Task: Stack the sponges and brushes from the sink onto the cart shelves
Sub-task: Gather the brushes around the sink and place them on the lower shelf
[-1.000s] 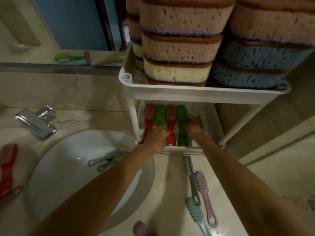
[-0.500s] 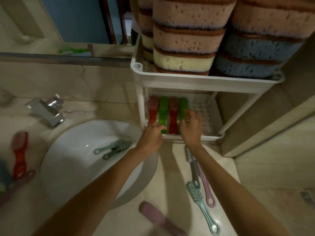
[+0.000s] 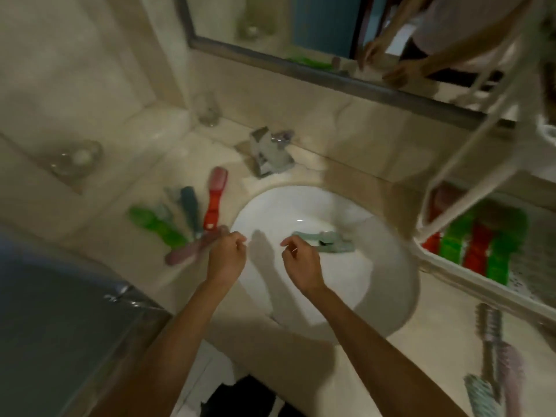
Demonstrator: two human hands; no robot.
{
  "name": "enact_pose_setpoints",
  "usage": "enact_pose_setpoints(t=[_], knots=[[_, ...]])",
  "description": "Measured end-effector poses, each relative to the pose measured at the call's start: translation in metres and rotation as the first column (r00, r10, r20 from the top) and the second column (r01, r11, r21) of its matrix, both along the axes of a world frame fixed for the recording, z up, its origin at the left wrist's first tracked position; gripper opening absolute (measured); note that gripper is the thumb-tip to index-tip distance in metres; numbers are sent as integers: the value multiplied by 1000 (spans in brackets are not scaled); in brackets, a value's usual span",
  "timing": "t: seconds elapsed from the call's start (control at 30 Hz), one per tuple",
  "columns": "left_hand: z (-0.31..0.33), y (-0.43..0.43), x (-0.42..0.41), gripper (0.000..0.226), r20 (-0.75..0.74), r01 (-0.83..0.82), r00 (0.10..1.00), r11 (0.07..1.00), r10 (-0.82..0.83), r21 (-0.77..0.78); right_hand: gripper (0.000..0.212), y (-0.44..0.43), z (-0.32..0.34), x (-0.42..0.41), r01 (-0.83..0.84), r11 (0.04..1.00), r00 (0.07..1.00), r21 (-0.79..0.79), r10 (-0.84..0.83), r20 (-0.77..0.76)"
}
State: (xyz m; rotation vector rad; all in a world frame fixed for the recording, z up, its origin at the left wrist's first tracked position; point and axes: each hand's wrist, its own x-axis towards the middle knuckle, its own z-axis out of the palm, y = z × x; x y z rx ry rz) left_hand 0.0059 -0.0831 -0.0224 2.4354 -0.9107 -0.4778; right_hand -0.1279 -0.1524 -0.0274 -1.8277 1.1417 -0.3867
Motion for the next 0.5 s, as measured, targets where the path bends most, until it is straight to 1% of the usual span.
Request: enact_pose_setpoints(t=[0.03,0.13,0.2,0.23,0.27,0.3,0.33,0.37,0.43,0.5], knots=[[2,7,20,23,11,-55,998,999,55,-3,20,3,0,21,-42,999,999,17,42,-12],[0,27,79,24,6,-229,973,973,229,2,21,10,1,79,-146,989,988,33,147,-50],[-2,38,115,23,-5,-363,932,932,363,13,23,13,3,116,-209,978,973,13,209,-102],[-1,43,130,32,-33,-435,899,900,436,43,24,13,4,134,-228,974,965,9,227,-129],[-1,45,141,48,-68,-495,863,865,501,84,24,12,4,149,-230,973,962,11,229,-151],[0,46,148,65,-115,-534,829,836,547,125,24,10,4,162,-216,976,961,18,215,-173],[-2,47,157,76,-156,-564,799,814,580,140,24,7,3,175,-197,980,960,22,197,-201],[-2,46,162,82,-203,-587,770,797,604,146,25,4,1,187,-177,984,957,21,177,-228],[-11,43,172,85,-296,-617,725,778,622,121,31,-4,-6,206,-155,988,946,3,150,-288],[-19,40,179,79,-376,-649,675,753,634,105,37,-11,-13,220,-151,988,922,-13,136,-362]])
